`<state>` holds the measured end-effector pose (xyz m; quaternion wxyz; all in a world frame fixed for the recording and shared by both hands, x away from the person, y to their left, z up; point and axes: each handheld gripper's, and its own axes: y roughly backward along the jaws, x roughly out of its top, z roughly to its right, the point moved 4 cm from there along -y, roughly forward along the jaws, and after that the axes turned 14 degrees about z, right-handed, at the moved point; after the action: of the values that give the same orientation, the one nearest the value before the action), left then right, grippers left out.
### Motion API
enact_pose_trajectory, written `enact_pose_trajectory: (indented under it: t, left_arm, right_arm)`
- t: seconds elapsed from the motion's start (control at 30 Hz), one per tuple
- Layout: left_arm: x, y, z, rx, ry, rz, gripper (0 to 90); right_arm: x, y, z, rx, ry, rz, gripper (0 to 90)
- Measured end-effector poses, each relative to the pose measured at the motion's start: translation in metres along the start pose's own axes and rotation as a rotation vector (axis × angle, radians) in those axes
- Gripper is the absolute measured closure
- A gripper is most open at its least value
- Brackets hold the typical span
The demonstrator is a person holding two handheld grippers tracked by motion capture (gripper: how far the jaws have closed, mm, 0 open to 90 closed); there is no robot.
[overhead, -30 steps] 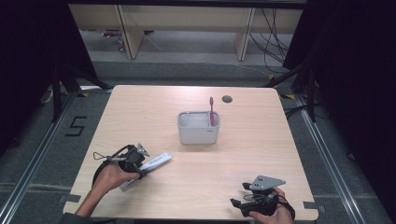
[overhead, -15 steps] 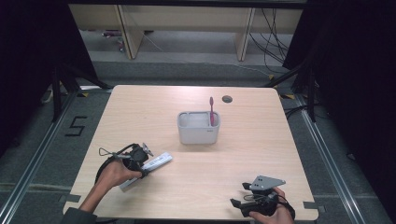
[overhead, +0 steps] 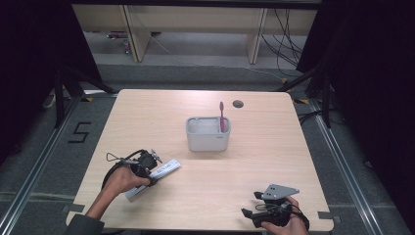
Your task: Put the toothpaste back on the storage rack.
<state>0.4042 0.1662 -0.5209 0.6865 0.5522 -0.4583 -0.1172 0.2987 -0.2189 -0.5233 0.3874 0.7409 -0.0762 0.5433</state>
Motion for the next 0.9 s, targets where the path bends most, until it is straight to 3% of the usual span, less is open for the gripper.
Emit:
enact_pose_trajectory:
  t: [0.23, 0.27, 0.47, 0.57, 0.77, 0.8, 0.87, 0.9]
  left_arm:
    - [0.0, 0.001, 0.002, -0.002, -0.037, 0.012, 67.7]
    - [0.001, 0.003, 0.003, 0.008, -0.061, 0.019, 68.4]
    - [0.002, 0.004, 0.005, 0.018, -0.106, 0.032, 70.4]
    - [0.002, 0.004, 0.006, 0.013, -0.092, 0.041, 70.7]
    - [0.005, 0.008, 0.007, 0.009, -0.102, 0.064, 71.4]
    - [0.008, 0.012, 0.004, 0.014, -0.117, 0.092, 71.5]
    - [0.008, 0.016, 0.006, -0.001, -0.074, 0.104, 71.6]
    - [0.01, 0.018, 0.003, 0.013, -0.093, 0.128, 71.6]
  right_arm:
    - [0.0, 0.0, 0.0, 0.007, -0.009, 0.001, 24.6]
    - [0.0, 0.0, 0.0, 0.01, -0.008, 0.003, 24.6]
    - [0.0, 0.0, 0.0, 0.009, -0.012, 0.003, 24.8]
    - [0.0, 0.0, 0.001, -0.001, -0.004, 0.005, 24.8]
    - [0.0, 0.0, 0.001, -0.003, -0.004, 0.005, 25.0]
    - [0.0, 0.0, 0.001, -0.004, -0.005, 0.005, 25.0]
    - [0.0, 0.001, 0.001, -0.003, -0.004, 0.006, 25.1]
    - [0.0, 0.001, 0.001, -0.004, -0.005, 0.006, 25.1]
